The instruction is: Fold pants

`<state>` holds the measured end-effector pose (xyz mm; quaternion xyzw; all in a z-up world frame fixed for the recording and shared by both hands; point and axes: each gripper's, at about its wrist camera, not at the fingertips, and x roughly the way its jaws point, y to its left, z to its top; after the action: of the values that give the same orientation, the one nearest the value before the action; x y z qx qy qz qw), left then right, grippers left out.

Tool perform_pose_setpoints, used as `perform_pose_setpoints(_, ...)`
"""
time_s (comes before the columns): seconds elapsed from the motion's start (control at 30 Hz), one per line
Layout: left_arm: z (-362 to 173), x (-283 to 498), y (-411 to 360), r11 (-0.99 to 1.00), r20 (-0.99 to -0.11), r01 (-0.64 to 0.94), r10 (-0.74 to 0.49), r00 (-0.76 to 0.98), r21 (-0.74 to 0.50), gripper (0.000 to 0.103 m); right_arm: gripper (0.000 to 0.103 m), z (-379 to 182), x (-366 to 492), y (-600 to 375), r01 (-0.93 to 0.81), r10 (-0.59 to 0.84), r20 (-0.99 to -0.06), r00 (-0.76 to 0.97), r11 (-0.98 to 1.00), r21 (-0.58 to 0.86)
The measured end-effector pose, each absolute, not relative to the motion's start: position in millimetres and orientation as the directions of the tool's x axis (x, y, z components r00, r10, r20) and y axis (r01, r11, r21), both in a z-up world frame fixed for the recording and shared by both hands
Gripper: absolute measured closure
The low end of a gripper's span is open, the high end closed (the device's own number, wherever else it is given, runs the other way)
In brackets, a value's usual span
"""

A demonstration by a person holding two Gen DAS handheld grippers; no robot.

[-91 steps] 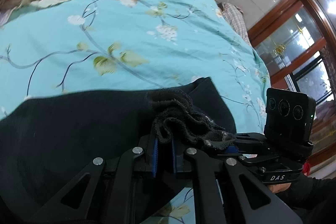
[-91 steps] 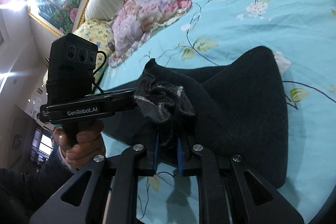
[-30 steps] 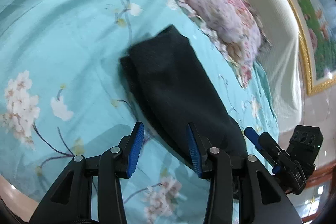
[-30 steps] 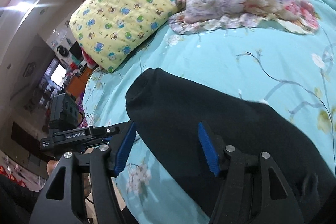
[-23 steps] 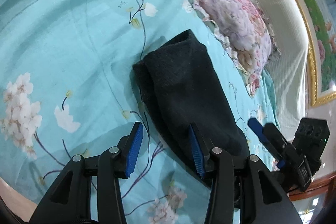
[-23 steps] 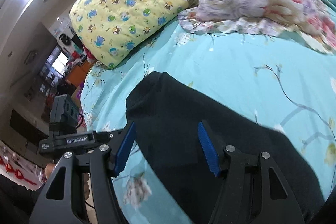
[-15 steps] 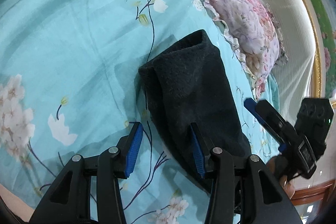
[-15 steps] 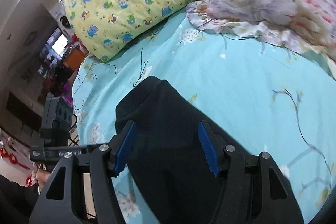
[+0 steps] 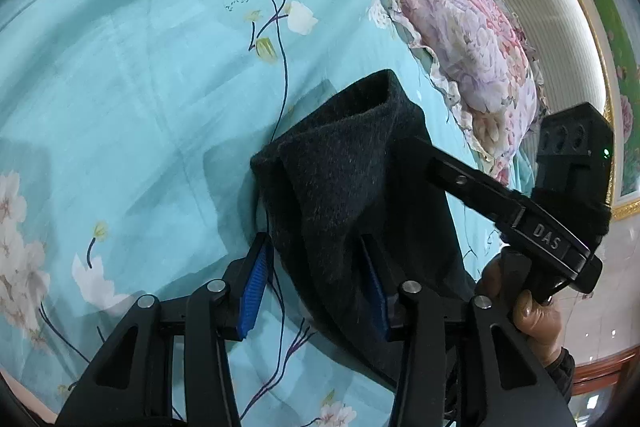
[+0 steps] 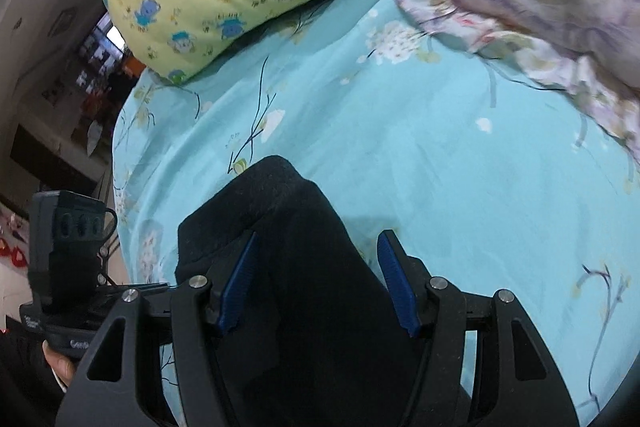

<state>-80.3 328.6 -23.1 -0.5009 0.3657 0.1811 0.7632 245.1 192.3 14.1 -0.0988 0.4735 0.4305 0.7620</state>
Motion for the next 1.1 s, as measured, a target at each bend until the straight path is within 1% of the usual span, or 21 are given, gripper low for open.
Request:
perform_pose_setpoints(0.07, -23.7, -80.1, 328.6, 0.434, -0.738, -0.643, -0.079, 0.670, -0.631, 0.063, 0.041, 10.0, 246.5, 197.4, -0.749, 0.557, -0.816, 0.157, 0.605, 0.269)
perform_pose_setpoints(0.1, -23.5, -79.7, 328.2, 0.441, -0.744, -0.648, -0.069, 0.665, -0.621, 0.067, 0.041, 8.9, 246.2, 199.4, -0.751, 0.557, -0.816, 0.152, 0.602, 0.271)
perform_pose_setpoints(0.13, -23.4, -79.1, 327.8, 0.447, -0.748, -0.652, -0.061, 0.661, -0.612, 0.072, 0.044, 8.7, 245.3, 200.8, -0.755, 0.553, -0.818, 0.160, 0.602, 0.259)
perform_pose_setpoints(0.17, -23.6, -79.0, 327.8, 0.451, -0.750, -0.653, -0.058, 0.659, -0.608, 0.073, 0.055, 8.9, 244.5, 201.2, -0.758, 0.550, -0.819, 0.164, 0.601, 0.252)
perform_pose_setpoints(0.2, -23.4, -79.0, 327.8, 0.454, -0.749, -0.651, -0.059, 0.660, -0.609, 0.076, 0.058, 9.2, 244.1, 201.5, -0.758, 0.547, -0.821, 0.166, 0.603, 0.248)
perform_pose_setpoints(0.27, -21.9, -79.1, 327.6, 0.458, -0.745, -0.644, -0.064, 0.664, -0.613, 0.080, 0.069, 10.8, 244.2, 198.5, -0.749, 0.544, -0.822, 0.170, 0.613, 0.250)
perform_pose_setpoints(0.33, -18.8, -79.1, 325.6, 0.464, -0.740, -0.635, -0.070, 0.669, -0.618, 0.086, 0.074, 13.6, 243.1, 193.4, -0.741, 0.559, -0.813, 0.164, 0.614, 0.273)
perform_pose_setpoints(0.37, -17.2, -79.3, 324.4, 0.467, -0.740, -0.633, -0.070, 0.669, -0.617, 0.086, 0.076, 16.5, 240.9, 190.0, -0.737, 0.568, -0.805, 0.170, 0.615, 0.279)
perform_pose_setpoints(0.5, 1.7, -82.0, 316.1, 0.496, -0.722, -0.609, -0.054, 0.689, -0.619, 0.090, 0.080, 31.4, 226.6, 177.8, -0.736, 0.597, -0.776, 0.202, 0.615, 0.281)
perform_pose_setpoints(0.63, 29.5, -83.6, 302.2, 0.541, -0.690, -0.560, -0.053, 0.722, -0.627, 0.091, 0.082, 52.2, 211.2, 161.5, -0.729, 0.635, -0.737, 0.231, 0.615, 0.301)
perform_pose_setpoints(0.77, 65.4, -80.6, 279.2, 0.611, -0.649, -0.490, -0.053, 0.759, -0.622, 0.091, 0.082, 81.6, 188.3, 131.4, -0.722, 0.678, -0.676, 0.289, 0.618, 0.311)
perform_pose_setpoints(0.93, 111.7, -73.1, 232.7, 0.710, -0.590, -0.360, -0.098, 0.801, -0.606, 0.091, 0.083, 114.5, 161.5, 80.1, -0.700, 0.717, -0.594, 0.366, 0.632, 0.332)
perform_pose_setpoints(1.1, 137.9, -58.0, 180.8, 0.770, -0.566, -0.250, -0.169, 0.807, -0.588, 0.091, 0.083, 133.3, 134.7, 26.0, -0.670, 0.732, -0.523, 0.436, 0.652, 0.355)
